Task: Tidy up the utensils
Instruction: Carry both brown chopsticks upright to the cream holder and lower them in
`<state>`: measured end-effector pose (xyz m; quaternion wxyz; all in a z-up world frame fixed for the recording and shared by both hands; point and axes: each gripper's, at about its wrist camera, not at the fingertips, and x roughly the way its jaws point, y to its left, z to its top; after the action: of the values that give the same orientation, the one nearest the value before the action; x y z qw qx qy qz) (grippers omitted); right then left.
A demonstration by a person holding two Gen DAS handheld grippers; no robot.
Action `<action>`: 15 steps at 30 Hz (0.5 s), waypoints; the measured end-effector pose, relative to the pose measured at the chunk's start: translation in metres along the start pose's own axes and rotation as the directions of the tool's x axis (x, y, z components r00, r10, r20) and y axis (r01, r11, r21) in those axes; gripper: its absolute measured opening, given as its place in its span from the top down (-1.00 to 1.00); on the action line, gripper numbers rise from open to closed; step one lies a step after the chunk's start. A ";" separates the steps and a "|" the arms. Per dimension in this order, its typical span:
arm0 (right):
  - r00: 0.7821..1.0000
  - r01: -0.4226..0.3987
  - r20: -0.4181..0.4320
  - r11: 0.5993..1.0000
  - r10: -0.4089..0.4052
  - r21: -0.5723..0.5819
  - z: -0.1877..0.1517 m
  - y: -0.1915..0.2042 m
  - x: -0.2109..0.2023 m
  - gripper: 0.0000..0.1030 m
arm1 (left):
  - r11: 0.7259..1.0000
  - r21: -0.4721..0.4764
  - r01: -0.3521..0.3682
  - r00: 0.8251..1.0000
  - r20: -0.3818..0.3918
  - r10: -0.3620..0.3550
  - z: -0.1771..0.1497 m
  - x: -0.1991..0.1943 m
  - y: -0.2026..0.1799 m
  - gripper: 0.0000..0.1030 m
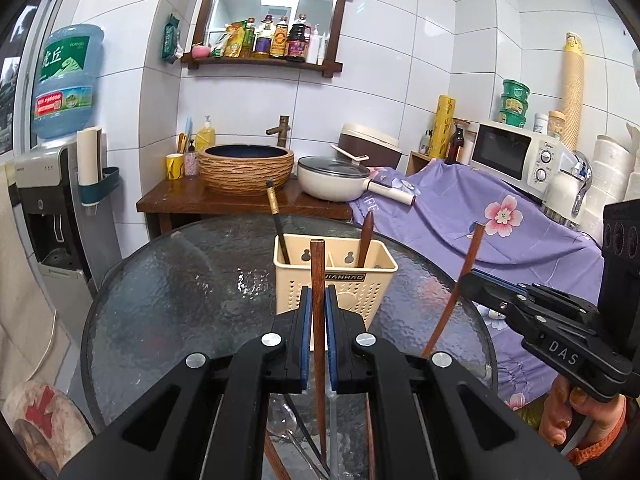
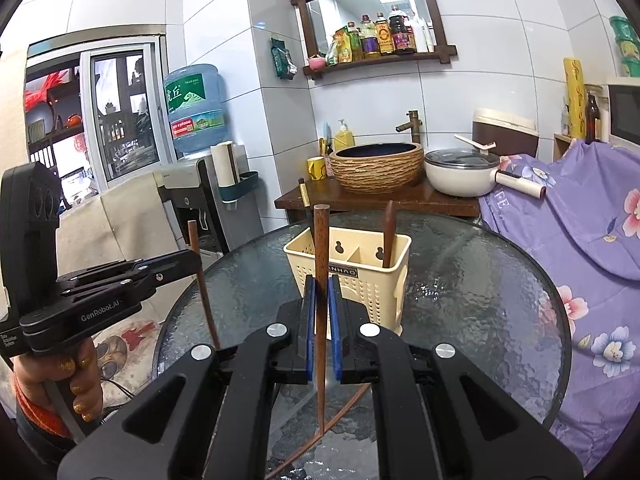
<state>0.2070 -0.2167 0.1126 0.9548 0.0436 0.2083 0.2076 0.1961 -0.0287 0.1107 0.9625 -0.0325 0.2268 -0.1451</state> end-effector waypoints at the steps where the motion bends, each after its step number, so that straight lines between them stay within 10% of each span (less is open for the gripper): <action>1: 1.000 0.000 0.001 1.000 0.000 -0.003 0.003 0.000 0.000 0.86 | 1.000 0.005 -0.001 1.000 0.006 0.001 0.002 0.000 -0.001 0.87; 15: 0.998 -0.045 0.052 0.999 0.045 -0.002 0.071 -0.005 0.004 0.86 | 0.998 0.042 0.040 0.995 0.088 -0.044 0.074 -0.005 -0.012 0.87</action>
<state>0.2414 -0.2195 0.1747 0.9550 0.0532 0.1823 0.2280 0.2217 -0.0391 0.1811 0.9688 -0.0243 0.1803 -0.1682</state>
